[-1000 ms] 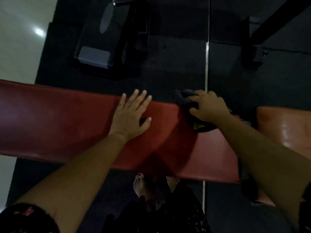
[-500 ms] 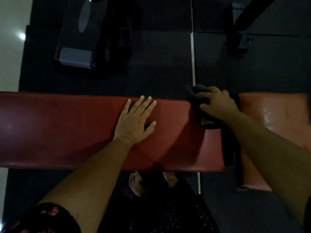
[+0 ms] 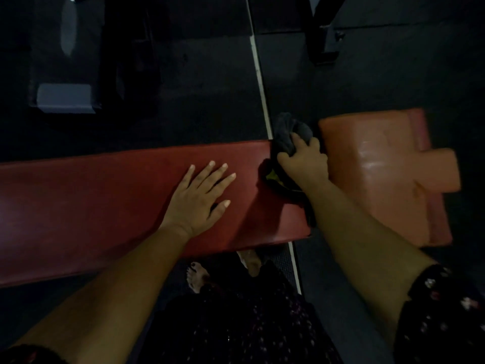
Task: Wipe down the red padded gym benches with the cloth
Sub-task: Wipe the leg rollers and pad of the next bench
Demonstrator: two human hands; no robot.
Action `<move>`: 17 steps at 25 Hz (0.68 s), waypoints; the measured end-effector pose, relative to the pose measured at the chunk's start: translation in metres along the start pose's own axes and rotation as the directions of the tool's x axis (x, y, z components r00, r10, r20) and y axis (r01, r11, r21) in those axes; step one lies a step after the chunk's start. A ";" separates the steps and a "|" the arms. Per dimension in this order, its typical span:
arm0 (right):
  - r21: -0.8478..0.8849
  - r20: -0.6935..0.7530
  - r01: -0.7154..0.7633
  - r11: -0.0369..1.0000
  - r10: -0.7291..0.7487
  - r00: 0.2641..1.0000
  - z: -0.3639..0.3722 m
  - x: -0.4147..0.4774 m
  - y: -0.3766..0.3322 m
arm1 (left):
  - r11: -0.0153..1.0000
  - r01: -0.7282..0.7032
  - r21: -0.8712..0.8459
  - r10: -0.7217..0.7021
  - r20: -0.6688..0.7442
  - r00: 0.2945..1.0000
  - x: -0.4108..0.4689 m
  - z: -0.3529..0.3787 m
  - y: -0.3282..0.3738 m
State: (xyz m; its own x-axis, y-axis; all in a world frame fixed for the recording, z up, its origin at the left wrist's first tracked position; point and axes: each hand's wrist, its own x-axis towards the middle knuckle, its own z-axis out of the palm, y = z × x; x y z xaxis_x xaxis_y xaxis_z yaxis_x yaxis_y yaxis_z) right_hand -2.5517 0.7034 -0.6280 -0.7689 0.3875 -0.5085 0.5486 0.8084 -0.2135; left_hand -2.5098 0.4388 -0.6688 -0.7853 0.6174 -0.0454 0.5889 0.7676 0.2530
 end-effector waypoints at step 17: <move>0.352 -0.102 -0.043 0.935 0.084 0.991 0.061 -0.121 0.077 | 0.999 0.012 0.036 -0.012 -0.006 1.000 -0.005 0.009 0.006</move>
State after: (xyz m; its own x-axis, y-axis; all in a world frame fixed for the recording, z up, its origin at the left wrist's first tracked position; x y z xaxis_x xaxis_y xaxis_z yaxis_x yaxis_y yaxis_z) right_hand -2.3966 0.6914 -0.6335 -0.7497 0.4971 -0.4368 0.6614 0.5832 -0.4716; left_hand -2.5012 0.4417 -0.6759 -0.7932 0.6074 -0.0428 0.5861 0.7806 0.2171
